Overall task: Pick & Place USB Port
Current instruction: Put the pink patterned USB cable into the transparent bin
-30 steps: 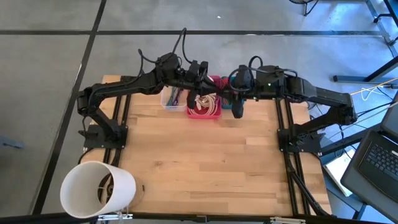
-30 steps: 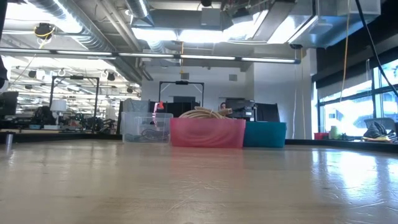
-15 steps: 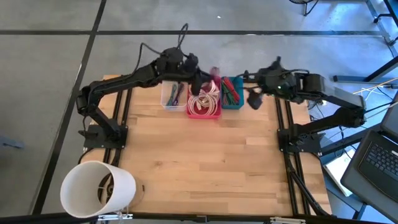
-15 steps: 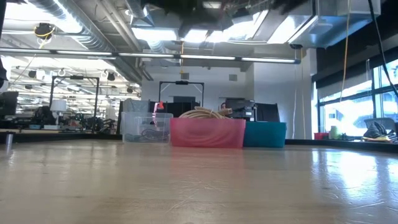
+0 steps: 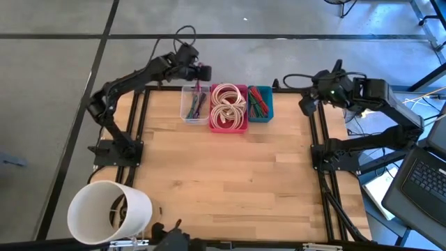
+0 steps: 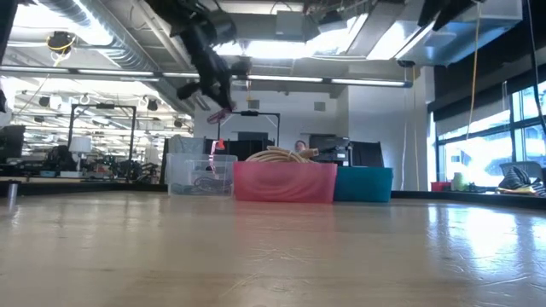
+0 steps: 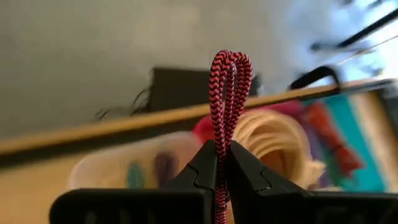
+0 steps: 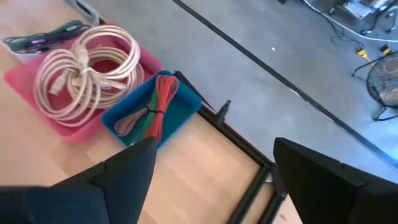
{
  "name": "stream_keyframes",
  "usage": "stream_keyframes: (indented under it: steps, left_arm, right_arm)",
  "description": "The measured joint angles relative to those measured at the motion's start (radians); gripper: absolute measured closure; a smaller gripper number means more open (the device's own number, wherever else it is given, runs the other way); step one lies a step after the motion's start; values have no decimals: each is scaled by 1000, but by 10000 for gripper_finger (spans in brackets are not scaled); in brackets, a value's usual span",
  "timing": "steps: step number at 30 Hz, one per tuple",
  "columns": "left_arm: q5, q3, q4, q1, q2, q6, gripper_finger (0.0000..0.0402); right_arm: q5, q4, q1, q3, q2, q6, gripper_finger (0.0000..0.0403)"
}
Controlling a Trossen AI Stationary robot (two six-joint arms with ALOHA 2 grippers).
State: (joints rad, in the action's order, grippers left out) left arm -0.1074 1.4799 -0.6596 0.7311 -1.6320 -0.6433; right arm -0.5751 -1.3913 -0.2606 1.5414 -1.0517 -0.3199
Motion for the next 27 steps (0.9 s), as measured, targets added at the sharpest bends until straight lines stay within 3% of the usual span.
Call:
stream_keyframes:
  steps: [12,27]
  left_arm:
    - [26,0,-184,-45,-184,-77,391]
    - [73,0,-189,-38,-396,-26,391]
  right_arm:
    - [38,-49,-75,0,17,88,75]
    - [45,-122,-78,0,72,11,75]
